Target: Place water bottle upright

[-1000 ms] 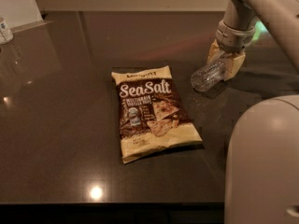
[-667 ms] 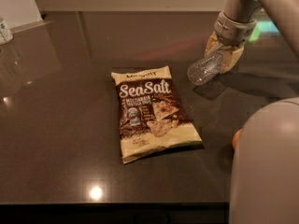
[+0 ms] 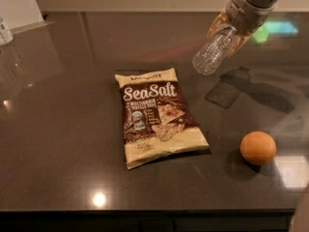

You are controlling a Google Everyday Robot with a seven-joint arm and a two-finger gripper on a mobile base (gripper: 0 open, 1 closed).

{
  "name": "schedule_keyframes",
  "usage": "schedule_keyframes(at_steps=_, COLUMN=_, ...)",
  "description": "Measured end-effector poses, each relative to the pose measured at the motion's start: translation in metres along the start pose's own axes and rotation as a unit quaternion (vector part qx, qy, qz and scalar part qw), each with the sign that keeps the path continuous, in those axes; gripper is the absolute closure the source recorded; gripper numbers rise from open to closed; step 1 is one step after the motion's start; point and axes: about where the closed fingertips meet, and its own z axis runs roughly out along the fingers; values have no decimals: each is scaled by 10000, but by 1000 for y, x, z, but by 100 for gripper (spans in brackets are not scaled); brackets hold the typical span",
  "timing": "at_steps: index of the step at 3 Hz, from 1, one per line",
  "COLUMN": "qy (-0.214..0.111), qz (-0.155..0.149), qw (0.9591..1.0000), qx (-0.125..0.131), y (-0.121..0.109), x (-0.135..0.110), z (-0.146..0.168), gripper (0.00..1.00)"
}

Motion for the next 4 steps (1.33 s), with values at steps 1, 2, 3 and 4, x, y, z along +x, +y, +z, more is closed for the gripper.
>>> schedule_keyframes(at_steps=1, qy=416, qz=-628, qw=9952, qx=622, y=-19, x=-3, z=-20, gripper=100)
schedule_keyframes(at_steps=2, qy=549, qz=-729, qw=9921, qx=861, y=-32, x=0, z=-20, gripper=100)
schedule_keyframes(at_steps=3, qy=545, qz=-721, qw=9923, qx=851, y=-32, x=0, z=-20, gripper=100)
schedule_keyframes(at_steps=4, qy=762, qz=-1011, qw=9869, qx=1002, y=-34, x=3, z=-22, gripper=100)
